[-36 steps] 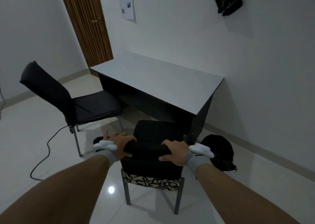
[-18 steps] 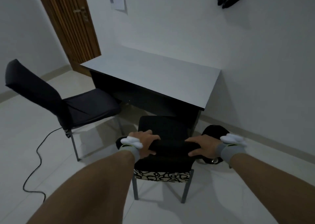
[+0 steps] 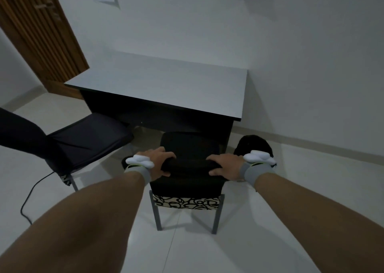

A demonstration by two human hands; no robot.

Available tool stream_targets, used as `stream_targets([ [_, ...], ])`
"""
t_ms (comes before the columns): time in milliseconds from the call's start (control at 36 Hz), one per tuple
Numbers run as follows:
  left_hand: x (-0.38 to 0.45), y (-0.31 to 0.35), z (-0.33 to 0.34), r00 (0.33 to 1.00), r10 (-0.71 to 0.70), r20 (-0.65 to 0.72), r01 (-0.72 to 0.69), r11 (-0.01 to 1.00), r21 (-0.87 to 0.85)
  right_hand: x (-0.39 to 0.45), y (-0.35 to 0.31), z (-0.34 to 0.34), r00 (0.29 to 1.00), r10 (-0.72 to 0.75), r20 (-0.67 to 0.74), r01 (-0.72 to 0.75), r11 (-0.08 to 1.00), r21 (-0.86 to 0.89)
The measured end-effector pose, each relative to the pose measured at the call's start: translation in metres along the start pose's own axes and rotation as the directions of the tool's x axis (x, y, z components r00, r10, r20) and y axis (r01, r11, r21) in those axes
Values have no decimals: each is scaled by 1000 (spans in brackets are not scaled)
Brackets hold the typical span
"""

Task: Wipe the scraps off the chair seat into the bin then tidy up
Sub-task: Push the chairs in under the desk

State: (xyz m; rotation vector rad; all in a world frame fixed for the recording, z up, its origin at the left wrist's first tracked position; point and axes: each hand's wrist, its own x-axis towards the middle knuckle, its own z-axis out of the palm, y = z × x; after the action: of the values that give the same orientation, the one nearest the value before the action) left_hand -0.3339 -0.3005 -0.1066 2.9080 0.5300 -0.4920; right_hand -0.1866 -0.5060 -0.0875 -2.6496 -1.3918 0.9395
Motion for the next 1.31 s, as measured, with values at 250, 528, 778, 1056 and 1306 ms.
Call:
stream_targets([
  [250,24,-53,-5,1000,1,-20,0,999,49,27,-33,6,998,31,-53,-29,999,35],
  [528,27,-104,-18,999,-7,-42,12,993,118,60,-76,7,998,18,-55,-15,998,64],
  [778,30,-134,-22,998,-41,-57,48,990,131,80,-101,8,999,9,-52,-5,998,70],
  [1056,26,-133,-31,994,-99,49,100,995,-22,77,-105,-10,998,23,61,-31,991,129],
  [1306,37,-210,-69,958,-285,-7,274,926,-258,140,-154,-81,991,-129,-35,133,975,176],
])
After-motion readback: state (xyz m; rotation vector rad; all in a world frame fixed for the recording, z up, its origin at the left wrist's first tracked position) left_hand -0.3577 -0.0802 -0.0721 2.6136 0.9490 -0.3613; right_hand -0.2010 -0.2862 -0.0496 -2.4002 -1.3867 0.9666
